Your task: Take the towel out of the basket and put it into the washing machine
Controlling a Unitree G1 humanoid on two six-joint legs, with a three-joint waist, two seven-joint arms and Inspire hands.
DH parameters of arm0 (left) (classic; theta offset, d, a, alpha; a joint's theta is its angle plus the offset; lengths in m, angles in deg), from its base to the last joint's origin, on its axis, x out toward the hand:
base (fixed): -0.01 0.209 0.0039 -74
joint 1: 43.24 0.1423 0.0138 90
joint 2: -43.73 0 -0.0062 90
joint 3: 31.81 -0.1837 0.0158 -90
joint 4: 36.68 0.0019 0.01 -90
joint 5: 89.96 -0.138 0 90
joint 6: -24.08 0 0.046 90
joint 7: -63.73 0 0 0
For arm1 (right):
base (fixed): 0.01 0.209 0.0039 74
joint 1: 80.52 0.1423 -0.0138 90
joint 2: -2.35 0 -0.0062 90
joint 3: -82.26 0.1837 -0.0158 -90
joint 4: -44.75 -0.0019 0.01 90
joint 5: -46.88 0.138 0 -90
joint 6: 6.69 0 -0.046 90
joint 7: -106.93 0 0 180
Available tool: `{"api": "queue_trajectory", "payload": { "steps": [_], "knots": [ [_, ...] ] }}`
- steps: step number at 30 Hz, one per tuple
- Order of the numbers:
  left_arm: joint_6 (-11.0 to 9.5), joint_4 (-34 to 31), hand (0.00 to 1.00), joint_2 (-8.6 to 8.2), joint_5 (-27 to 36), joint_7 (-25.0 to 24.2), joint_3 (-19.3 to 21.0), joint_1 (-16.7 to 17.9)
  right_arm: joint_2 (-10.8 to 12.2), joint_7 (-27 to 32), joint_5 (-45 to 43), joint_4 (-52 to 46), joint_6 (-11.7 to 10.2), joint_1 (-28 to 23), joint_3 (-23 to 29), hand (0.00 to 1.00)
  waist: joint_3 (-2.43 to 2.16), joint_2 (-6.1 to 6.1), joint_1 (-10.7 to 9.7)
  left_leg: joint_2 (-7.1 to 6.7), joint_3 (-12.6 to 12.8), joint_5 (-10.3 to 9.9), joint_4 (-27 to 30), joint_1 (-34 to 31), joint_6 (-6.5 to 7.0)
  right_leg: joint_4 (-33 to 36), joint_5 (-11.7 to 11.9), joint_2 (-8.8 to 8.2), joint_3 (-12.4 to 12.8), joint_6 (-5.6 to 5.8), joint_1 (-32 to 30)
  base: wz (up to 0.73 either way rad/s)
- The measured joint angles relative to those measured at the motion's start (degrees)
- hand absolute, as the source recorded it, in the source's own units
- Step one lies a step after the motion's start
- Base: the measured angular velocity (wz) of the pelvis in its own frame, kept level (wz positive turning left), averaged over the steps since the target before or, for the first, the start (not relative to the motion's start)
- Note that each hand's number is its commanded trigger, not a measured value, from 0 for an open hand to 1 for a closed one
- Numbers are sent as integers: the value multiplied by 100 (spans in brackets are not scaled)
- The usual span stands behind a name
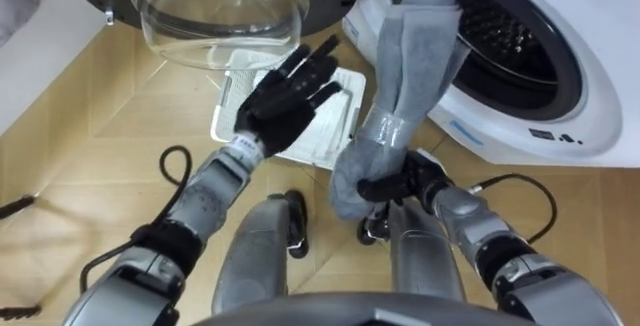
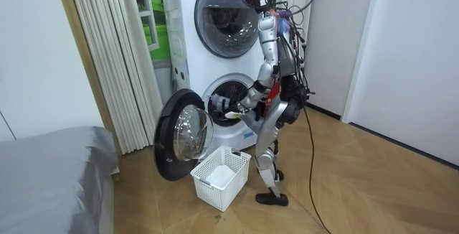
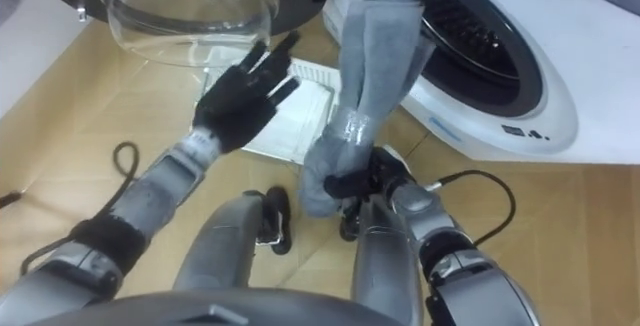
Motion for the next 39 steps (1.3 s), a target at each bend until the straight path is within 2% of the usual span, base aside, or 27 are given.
{"api": "queue_trajectory", "payload": {
  "steps": [2, 6, 7, 13, 17, 20, 22, 25, 29, 34, 39],
  "knots": [
    [-70, 64, 0, 44, -326, 168, 13, 101, -85, 11, 8, 2, 0, 9, 2, 100, 2, 4, 9, -6, 6, 2, -12, -1, -3, -5, -6, 2, 9, 2, -1, 0],
    [-92, 385, 0, 89, -1530, 610, 152, 128, -193, 100, 60, 64, 0, 26, 3, 100, 6, 4, 20, -40, -4, 2, 7, -8, -3, 59, -38, -26, 0, 14, -15, 3],
    [-115, 392, 0, 92, -1914, 816, 198, 145, -199, 159, 171, 63, 1, 25, 2, 100, 6, 5, 22, -48, -4, 2, 11, -18, -2, 69, -44, -33, -1, 16, -26, 3],
    [-360, 455, 0, 81, -3281, 1653, 198, 231, -234, 312, 1110, 77, -1, 36, 42, 100, 8, 2, 106, -67, 17, 4, 28, -45, 3, 137, -58, -51, 7, 9, -82, 0],
    [-393, 572, 0, 89, -3624, 2099, 193, 297, -239, 456, 1398, 86, 1, 54, 66, 100, 11, -5, 57, -99, 12, 20, 16, -79, 13, 190, -94, -126, 1, 6, -128, 6],
    [-412, 574, 0, 84, -3923, 2353, 214, 323, -258, 605, 1420, 87, 10, 109, 378, 100, 50, -72, 53, -157, 28, 28, 28, -93, 20, 298, -130, -173, 61, 26, -197, 0],
    [-519, 573, 0, 120, -4095, 2545, 214, 379, -330, 773, 1733, 88, 9, 242, 499, 100, 96, -147, 37, -166, 96, 39, 31, -99, 40, 350, -137, -213, 88, 31, -241, 0],
    [-632, 572, 0, 244, -4098, 2722, 198, 499, -457, 924, 2122, 87, 8, 434, 546, 100, 91, -255, -51, -169, 155, 41, 25, -110, 53, 379, -139, -217, 145, 38, -292, -4],
    [-634, 595, 0, 265, -4158, 2819, 206, 563, -712, 1069, 2529, 83, 7, 593, 915, 100, 86, -306, -50, -159, 141, 45, 86, -210, 61, 383, -123, -207, 131, 38, -363, -1],
    [-630, 608, 0, 285, -4233, 2925, 218, 598, -1103, 1319, 4122, 75, 7, 1079, 1531, 100, 86, -375, -54, -166, 166, 37, 200, -291, 77, 488, -127, -236, 166, 43, -443, 0],
    [-607, 635, 0, 336, -4488, 2949, 409, 596, -1111, 1399, 5848, 187, 143, 1326, 1837, 100, 93, -536, -45, -228, 172, 59, 205, -318, 102, 587, -132, -241, 220, 56, -521, 3]
  ]
}}
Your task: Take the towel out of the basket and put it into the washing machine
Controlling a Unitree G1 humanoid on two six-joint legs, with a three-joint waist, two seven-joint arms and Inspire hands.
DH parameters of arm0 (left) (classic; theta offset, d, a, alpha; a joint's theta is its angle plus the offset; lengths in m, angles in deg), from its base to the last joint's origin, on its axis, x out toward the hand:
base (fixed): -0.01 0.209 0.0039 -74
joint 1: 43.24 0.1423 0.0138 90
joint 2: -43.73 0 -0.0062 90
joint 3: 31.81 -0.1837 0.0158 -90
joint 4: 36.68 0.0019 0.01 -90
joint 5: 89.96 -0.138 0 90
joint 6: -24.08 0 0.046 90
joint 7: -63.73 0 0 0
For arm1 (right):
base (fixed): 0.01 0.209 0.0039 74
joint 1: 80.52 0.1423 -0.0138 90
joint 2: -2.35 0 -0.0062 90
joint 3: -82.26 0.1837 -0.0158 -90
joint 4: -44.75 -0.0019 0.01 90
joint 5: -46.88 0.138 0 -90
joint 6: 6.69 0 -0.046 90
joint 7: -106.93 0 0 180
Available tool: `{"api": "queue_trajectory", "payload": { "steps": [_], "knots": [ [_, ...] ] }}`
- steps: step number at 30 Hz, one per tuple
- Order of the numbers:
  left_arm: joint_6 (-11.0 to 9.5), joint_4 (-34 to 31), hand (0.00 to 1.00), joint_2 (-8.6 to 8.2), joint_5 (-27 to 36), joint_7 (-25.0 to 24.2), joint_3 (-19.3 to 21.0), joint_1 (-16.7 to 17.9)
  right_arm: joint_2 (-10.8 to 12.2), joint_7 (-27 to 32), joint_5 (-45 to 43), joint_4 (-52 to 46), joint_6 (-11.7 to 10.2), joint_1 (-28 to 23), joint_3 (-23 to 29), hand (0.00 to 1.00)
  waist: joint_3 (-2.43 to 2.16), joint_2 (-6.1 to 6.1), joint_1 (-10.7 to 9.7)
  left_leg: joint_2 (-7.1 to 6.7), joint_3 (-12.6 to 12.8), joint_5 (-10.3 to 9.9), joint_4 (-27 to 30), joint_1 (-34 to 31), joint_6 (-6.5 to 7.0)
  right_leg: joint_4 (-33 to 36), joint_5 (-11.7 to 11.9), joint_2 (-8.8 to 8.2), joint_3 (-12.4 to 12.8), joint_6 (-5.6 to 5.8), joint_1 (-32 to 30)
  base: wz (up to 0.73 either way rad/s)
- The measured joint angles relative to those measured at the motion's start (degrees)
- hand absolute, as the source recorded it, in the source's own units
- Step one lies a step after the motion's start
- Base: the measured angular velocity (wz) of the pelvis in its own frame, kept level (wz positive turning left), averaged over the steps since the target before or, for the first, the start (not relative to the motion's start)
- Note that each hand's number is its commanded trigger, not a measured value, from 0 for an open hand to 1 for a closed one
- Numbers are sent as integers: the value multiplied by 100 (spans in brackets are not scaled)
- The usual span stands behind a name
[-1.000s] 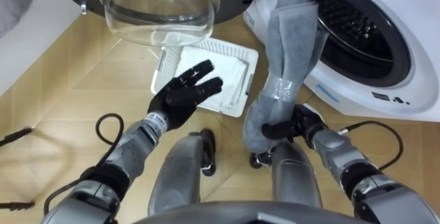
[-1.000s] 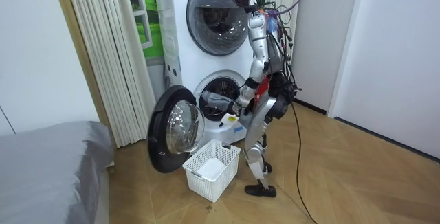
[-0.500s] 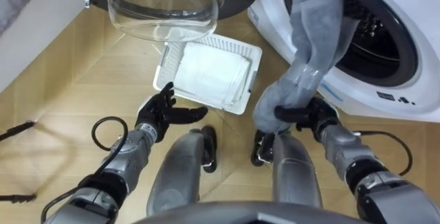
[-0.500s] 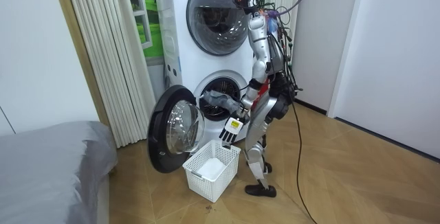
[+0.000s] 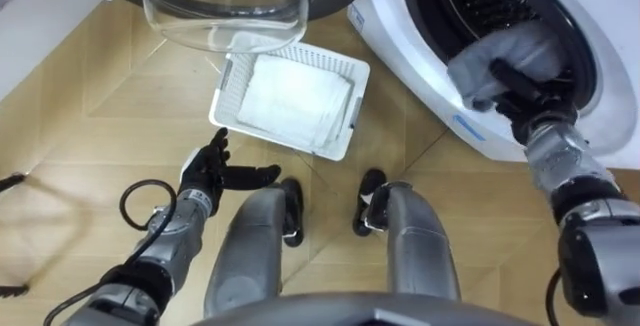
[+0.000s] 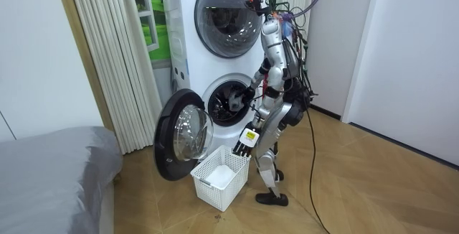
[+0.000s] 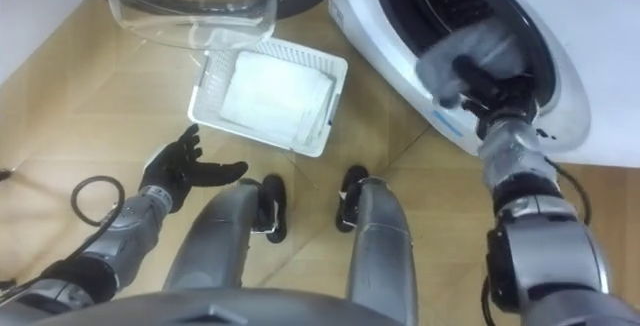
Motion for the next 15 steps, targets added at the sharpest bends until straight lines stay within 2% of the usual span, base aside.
{"api": "queue_trajectory", "payload": {
  "steps": [4, 8, 9, 10, 15],
  "knots": [
    [58, 11, 0, 133, 17, 6, 49, 71, -53, 16, 1001, 0, 172, 231, 16, 100, -9, -90, -112, -25, -16, 29, 12, -71, 43, -9, 22, -54, -16, 35, -27, 7],
    [66, -5, 0, 132, 10, 63, 76, 71, -120, 21, 1928, 8, 220, 475, 208, 100, -8, -135, -172, -39, -1, 50, 23, -171, 101, -29, 77, -77, -12, 87, -114, 2],
    [77, -43, 0, 134, 7, 78, 99, 85, -145, 36, 2109, 8, 257, 494, 279, 9, -5, -145, -173, -37, 18, 47, 24, -191, 125, -30, 78, -98, -11, 103, -130, 3],
    [84, -80, 0, 132, 3, 87, 172, 107, -145, 38, 2185, 8, 262, 507, 359, 0, -5, -159, -175, -39, 68, 46, 22, -209, 152, -17, 76, -138, -16, 116, -161, 0],
    [101, -217, 0, 124, -3, 233, 342, 112, -164, 68, 2306, 37, 315, 588, 598, 0, -4, -164, -263, -90, 131, 53, 17, -275, 231, 2, 68, -201, -5, 196, -231, 4]
  ]
}}
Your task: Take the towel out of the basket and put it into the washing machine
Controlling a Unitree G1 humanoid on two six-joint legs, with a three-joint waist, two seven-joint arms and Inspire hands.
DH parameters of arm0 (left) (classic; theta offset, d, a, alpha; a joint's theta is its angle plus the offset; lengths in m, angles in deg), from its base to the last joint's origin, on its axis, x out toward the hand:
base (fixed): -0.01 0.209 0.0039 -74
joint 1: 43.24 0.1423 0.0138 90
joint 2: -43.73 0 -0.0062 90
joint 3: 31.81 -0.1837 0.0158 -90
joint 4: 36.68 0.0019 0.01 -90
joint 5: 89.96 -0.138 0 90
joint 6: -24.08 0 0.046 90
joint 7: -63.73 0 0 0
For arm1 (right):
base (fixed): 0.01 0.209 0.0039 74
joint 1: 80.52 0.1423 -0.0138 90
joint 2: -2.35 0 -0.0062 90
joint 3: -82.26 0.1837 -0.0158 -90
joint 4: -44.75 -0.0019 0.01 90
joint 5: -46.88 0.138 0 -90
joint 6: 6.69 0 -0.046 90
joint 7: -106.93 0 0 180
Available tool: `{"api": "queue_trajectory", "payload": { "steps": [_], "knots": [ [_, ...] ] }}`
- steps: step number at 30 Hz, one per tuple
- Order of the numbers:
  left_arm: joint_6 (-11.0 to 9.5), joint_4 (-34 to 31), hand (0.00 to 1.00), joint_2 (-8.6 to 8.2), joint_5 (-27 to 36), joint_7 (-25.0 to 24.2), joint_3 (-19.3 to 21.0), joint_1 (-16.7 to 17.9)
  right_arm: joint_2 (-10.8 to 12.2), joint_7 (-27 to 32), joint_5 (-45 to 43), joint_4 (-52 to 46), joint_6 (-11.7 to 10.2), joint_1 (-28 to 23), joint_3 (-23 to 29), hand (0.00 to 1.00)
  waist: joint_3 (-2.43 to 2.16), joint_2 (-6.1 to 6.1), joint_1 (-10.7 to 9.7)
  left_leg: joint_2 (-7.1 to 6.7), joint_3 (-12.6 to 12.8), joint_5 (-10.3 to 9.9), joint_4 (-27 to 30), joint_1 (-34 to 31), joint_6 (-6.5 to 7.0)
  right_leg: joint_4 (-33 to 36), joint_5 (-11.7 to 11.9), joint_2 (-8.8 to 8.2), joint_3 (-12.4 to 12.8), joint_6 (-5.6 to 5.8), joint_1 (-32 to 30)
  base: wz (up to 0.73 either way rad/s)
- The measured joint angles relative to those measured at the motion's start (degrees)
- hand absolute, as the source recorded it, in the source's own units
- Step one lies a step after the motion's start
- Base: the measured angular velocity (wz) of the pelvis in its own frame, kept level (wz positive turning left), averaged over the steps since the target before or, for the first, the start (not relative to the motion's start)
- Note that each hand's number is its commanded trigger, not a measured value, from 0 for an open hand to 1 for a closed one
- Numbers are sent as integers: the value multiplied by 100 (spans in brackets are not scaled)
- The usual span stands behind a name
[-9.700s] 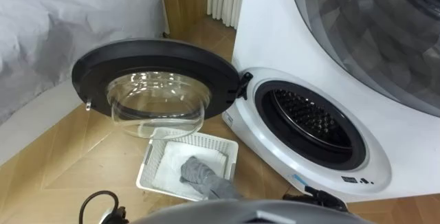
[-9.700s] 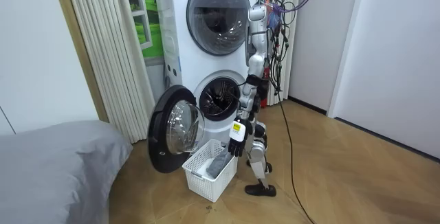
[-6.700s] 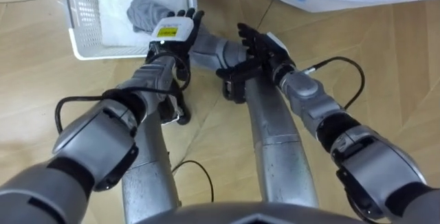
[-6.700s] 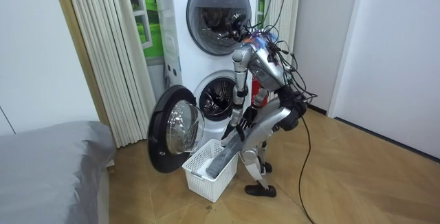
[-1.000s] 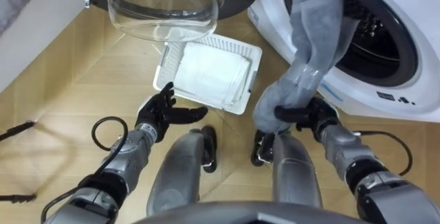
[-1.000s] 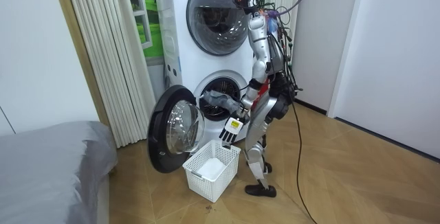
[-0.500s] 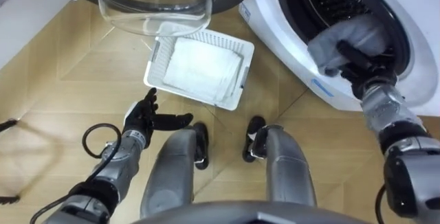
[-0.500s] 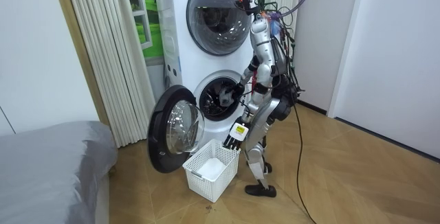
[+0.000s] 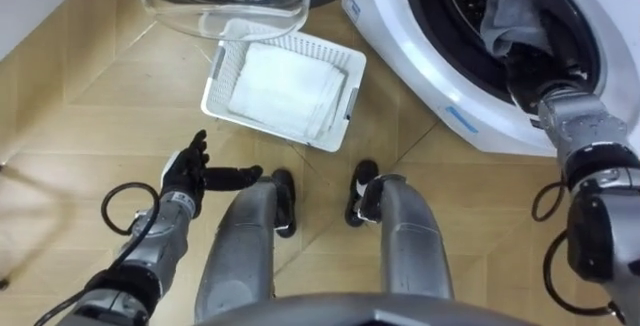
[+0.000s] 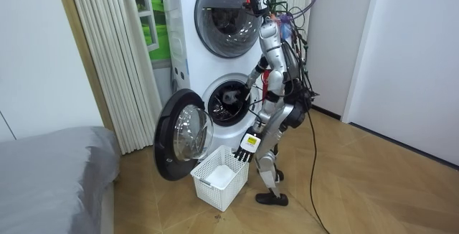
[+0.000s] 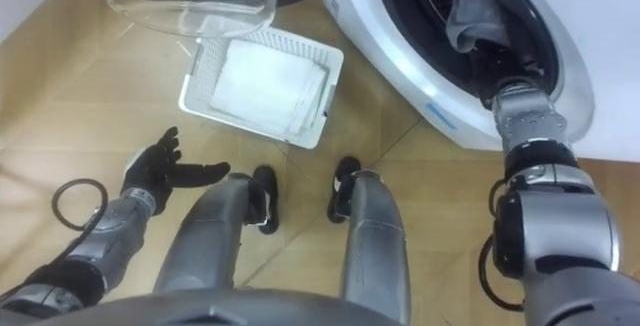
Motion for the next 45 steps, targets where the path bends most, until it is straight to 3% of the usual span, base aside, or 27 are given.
{"api": "queue_trajectory", "payload": {
  "steps": [6, 18, 23, 26, 30, 35, 36, 40, 45],
  "knots": [
    [0, -78, 0, -65, -422, 227, 128, 28, 0, 585, 417, 7, 121, 286, 280, 0, 6, -36, -218, -146, 91, 5, -4, 6, 104, 182, -70, -175, 77, 106, -78, 6],
    [233, -71, 0, -64, -658, 252, 153, 89, -1, 855, 677, 279, 105, 488, 712, 0, 2, -9, -161, -150, 116, -20, 9, 4, 161, 182, -65, -185, 102, 157, -81, 0],
    [359, -16, 0, -98, -840, 254, 201, 64, -2, 852, 679, 280, 19, 452, 723, 0, 9, 90, -67, -142, 117, -21, 2, 81, 161, 171, -63, -179, 93, 155, -1, -1],
    [388, 108, 0, -116, -839, 191, 204, 50, -2, 740, 715, 280, -178, 330, 740, 0, 21, 235, 87, -100, 126, -29, -79, 268, 158, 26, -30, -125, 80, 154, 203, -7],
    [364, 282, 0, -108, -922, 77, 265, 102, -1, 464, 832, 278, -317, -2, 755, 0, 8, 328, 291, -85, 131, 5, -366, 633, 120, -253, 2, -66, 51, 154, 565, -3],
    [371, 595, 0, -112, -1131, -62, 357, 89, 16, -137, 472, 472, -389, -695, 661, 0, -2, 351, 297, -141, -32, 106, -860, 1166, 66, -725, 18, -30, -105, 198, 1166, 10],
    [371, 738, 0, -118, -1220, -107, 363, 108, 35, -372, 219, 628, -402, -930, 494, 0, -5, 355, 297, -128, -37, 112, -1009, 1382, 57, -876, 30, 23, -109, 217, 1395, -5],
    [313, 1060, 0, -119, -1362, -178, 379, 209, 278, -933, -1098, 994, -466, -1799, -126, 0, -140, 413, 260, -65, -164, 156, -1460, 1954, -13, -1539, 142, 183, -296, 234, 2108, 1],
    [233, 1211, 0, -116, -1572, -178, 401, 318, 504, -1142, -3208, 1175, -488, -2554, -969, 0, -174, 423, 273, -18, -199, 176, -1727, 2430, -49, -2013, 189, 313, -408, 224, 2700, -1]
  ]
}}
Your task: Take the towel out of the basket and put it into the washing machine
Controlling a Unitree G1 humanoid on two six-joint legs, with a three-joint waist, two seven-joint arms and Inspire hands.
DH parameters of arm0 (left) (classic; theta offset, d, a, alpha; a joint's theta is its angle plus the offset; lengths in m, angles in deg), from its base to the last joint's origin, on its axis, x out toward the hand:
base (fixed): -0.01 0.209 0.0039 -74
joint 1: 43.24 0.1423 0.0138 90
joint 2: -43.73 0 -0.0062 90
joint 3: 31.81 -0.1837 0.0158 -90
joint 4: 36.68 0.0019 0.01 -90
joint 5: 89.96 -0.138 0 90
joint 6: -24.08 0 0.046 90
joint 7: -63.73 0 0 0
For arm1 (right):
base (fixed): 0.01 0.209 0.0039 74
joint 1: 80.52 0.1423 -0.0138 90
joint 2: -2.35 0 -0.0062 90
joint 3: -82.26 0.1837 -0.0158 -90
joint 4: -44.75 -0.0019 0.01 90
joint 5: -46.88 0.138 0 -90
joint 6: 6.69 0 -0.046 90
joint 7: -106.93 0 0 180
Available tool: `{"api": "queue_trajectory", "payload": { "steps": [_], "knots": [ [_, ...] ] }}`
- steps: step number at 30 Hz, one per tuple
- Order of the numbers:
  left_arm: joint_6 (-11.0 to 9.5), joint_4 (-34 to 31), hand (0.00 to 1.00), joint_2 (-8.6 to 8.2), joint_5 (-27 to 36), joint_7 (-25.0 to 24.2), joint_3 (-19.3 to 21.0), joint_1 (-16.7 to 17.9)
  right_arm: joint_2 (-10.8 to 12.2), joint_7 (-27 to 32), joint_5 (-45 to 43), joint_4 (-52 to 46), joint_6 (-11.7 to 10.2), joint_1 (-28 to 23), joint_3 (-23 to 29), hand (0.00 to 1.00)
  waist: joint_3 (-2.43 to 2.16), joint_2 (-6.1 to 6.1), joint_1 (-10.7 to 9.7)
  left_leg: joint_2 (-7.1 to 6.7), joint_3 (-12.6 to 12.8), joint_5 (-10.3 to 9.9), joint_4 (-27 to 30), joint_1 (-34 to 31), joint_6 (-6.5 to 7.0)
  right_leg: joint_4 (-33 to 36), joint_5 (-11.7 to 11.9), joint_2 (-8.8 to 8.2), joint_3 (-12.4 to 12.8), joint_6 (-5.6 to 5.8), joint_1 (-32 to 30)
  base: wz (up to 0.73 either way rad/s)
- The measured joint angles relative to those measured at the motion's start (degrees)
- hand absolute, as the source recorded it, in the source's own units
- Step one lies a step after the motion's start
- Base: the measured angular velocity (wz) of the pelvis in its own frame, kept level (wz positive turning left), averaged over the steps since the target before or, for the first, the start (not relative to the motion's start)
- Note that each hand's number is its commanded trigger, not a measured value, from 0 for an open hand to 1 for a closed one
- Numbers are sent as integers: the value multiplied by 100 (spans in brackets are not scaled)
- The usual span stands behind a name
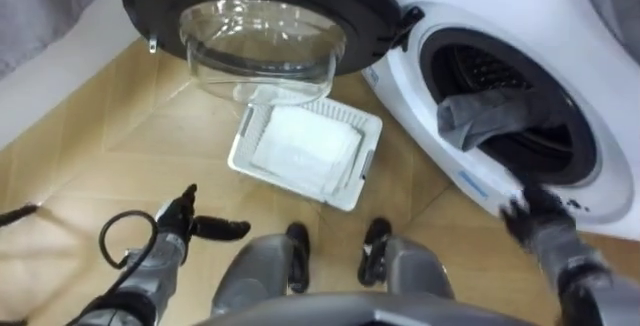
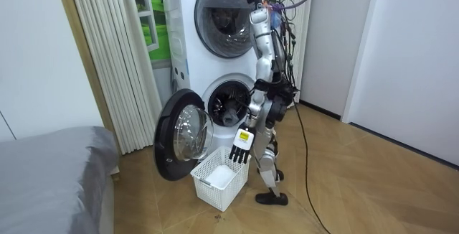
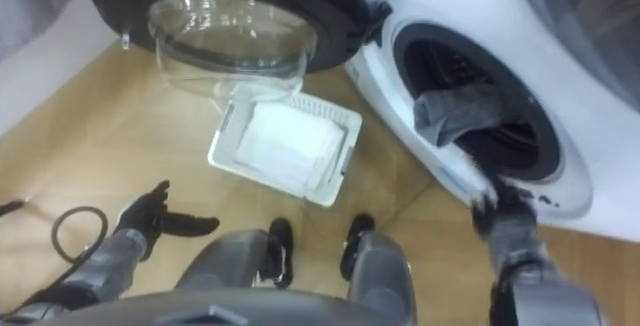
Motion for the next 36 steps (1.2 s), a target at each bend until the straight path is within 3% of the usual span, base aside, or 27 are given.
{"api": "queue_trajectory", "payload": {
  "steps": [4, 6, 13, 22, 30, 36],
  "knots": [
    [-110, 220, 0, -29, -44, -1, 75, 104, 240, -127, -1680, -3, 2, -190, -358, 0, -39, 53, -1, 82, 0, 40, -328, 540, -67, -504, 124, 121, -78, -16, 619, -3],
    [-110, 237, 0, -66, -50, -2, 66, 201, 248, -132, -2094, -30, -7, -235, -487, 0, -84, 95, -3, 74, 2, 51, -494, 764, -85, -550, 125, 132, -78, -14, 782, 0],
    [-139, 344, 0, -114, -91, 11, 458, 772, 431, -217, -2951, -109, -40, -458, -465, 0, -127, 50, -52, 54, -66, 118, -1026, 1655, -187, -945, 133, 231, -146, 2, 1675, 4],
    [-126, 343, 0, -259, -173, 23, 1086, 943, 446, -357, -3848, -55, -31, -723, -337, 0, -108, -30, -51, 58, -162, 133, -1237, 2234, -222, -1197, 133, 301, -198, 2, 2275, 4],
    [-96, 295, 0, -341, -430, 187, 1233, 975, 517, -363, -4184, -60, -36, -826, -287, 0, -99, -84, -48, 60, -103, 136, -1378, 2484, -228, -1232, 129, 325, -125, 9, 2466, -3],
    [-7, 299, 0, -351, -550, 281, 1336, 977, 569, -475, -4300, -29, -23, -837, -234, 0, -68, -137, -39, 63, -80, 137, -1406, 2555, -228, -1237, 129, 326, -119, 9, 2518, 0]
  ]
}}
